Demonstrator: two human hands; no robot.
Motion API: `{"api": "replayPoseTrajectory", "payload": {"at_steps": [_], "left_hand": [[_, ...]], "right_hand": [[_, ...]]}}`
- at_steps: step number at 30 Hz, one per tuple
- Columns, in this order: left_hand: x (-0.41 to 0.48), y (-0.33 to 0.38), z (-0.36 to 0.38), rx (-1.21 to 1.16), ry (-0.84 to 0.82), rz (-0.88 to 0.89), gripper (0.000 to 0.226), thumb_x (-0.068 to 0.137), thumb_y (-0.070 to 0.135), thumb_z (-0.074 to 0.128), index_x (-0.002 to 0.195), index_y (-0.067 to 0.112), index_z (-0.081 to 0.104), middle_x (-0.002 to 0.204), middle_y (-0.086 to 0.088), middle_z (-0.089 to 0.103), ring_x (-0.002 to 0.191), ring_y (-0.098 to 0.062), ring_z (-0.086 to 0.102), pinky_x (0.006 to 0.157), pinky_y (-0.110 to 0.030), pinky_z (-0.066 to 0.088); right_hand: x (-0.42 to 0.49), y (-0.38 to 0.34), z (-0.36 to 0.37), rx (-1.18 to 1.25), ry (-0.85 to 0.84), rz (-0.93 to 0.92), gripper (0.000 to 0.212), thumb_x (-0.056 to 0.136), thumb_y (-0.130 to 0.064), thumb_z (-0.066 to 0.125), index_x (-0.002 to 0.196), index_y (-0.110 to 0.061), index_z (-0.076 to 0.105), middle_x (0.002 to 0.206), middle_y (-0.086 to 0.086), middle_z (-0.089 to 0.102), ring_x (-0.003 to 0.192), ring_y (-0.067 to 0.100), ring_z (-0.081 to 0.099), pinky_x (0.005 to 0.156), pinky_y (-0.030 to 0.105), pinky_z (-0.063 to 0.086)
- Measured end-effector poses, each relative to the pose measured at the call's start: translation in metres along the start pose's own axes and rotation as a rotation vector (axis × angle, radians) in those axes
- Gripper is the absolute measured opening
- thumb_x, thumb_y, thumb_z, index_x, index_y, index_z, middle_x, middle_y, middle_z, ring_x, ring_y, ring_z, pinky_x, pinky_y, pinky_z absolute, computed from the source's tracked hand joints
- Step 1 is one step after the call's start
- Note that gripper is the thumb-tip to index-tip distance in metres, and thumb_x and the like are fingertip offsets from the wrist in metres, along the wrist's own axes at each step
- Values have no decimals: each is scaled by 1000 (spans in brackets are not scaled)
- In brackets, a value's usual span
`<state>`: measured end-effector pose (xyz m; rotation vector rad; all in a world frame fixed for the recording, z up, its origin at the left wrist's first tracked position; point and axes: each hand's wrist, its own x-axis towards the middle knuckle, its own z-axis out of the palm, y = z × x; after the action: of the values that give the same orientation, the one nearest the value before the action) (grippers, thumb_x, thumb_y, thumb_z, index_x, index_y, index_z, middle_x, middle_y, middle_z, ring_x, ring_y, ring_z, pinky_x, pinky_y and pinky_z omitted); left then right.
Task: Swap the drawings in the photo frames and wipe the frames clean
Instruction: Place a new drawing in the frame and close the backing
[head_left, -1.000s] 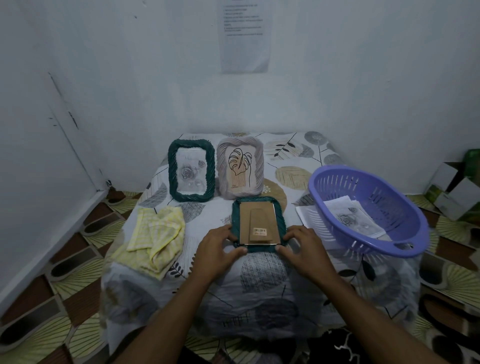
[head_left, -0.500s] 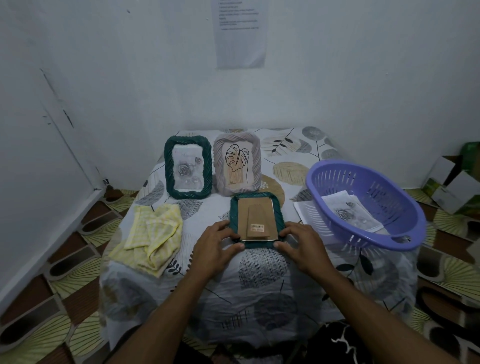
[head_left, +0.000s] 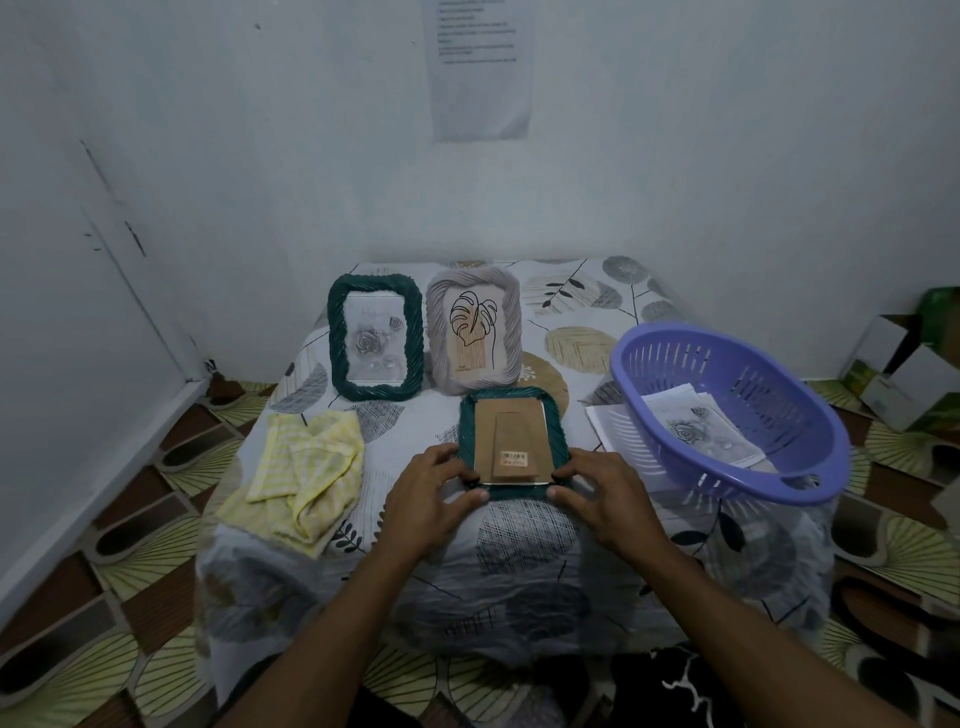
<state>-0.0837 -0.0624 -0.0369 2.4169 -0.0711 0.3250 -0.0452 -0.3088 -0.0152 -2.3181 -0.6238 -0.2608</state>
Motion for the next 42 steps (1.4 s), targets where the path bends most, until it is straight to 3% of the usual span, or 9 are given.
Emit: {"api": "replayPoseTrajectory", "payload": {"at_steps": [5, 13, 16, 22, 27, 32, 36, 39, 42], "left_hand": [[0, -1, 0, 15, 5, 6, 45, 70, 62, 57, 95, 26, 70, 133, 3, 53, 119, -16, 48, 92, -30, 40], [1, 3, -3, 20, -9, -15, 55, 69, 72, 48, 98, 29, 68, 132, 6, 52, 119, -12, 47, 94, -27, 38], [10, 11, -6, 120, 13, 11, 67, 79, 72, 32, 107, 21, 67, 124, 1, 53, 115, -16, 45, 92, -29, 36], [48, 52, 6, 71, -23, -29, 47, 93, 49, 46, 120, 14, 61, 125, -8, 55, 116, -24, 45, 96, -36, 39], [73, 74, 19, 19, -98, -222, 60, 88, 57, 48, 130, 14, 52, 135, -14, 52, 123, -30, 46, 102, -43, 41], [78, 86, 15, 100, -78, -304, 95, 67, 82, 46, 137, 18, 41, 141, -9, 45, 130, -33, 36, 106, -48, 32], [69, 87, -6, -274, 35, -332, 70, 73, 51, 70, 132, 21, 48, 125, 0, 55, 118, -24, 50, 101, -42, 44], [60, 86, -22, -610, 62, -336, 42, 83, 33, 67, 122, 19, 58, 117, 0, 61, 103, -18, 59, 92, -38, 51], [48, 85, -43, -1145, -60, -433, 23, 90, 26, 52, 103, 10, 63, 96, -12, 65, 78, -23, 61, 72, -35, 52]], "right_hand": [[0, 3, 2, -3, -3, 0, 34, 76, -56, 58, 87, -27, 72, 84, -12, 65, 84, 9, 55, 73, 30, 41], [4, 0, 1, 12, -3, 71, 8, 86, -32, 68, 91, -26, 70, 91, -11, 68, 91, 10, 56, 81, 31, 45], [15, 1, 2, 22, 36, 160, 14, 90, -27, 62, 101, -22, 68, 95, -2, 70, 93, 18, 60, 82, 35, 50], [42, -4, 4, 45, 25, 290, 23, 97, -13, 44, 113, -17, 61, 95, 10, 70, 78, 21, 62, 66, 29, 46], [58, -19, -1, 331, 35, 465, 31, 97, -5, 33, 111, -21, 57, 103, 11, 67, 90, 22, 63, 78, 40, 55], [64, -39, -13, 707, 123, 490, 28, 96, -2, 37, 109, -16, 57, 107, 8, 67, 95, 17, 65, 80, 32, 54], [69, -53, -22, 852, 108, 467, 21, 94, -5, 45, 108, -14, 57, 106, 9, 69, 99, 19, 65, 69, 27, 55], [69, -54, -22, 802, 104, 483, 21, 99, -7, 41, 112, -10, 58, 113, 9, 65, 101, 17, 60, 56, 14, 49], [69, -52, -16, 708, 31, 545, 25, 99, -17, 46, 122, -16, 56, 120, 4, 59, 105, 17, 57, 77, 26, 50]]}}
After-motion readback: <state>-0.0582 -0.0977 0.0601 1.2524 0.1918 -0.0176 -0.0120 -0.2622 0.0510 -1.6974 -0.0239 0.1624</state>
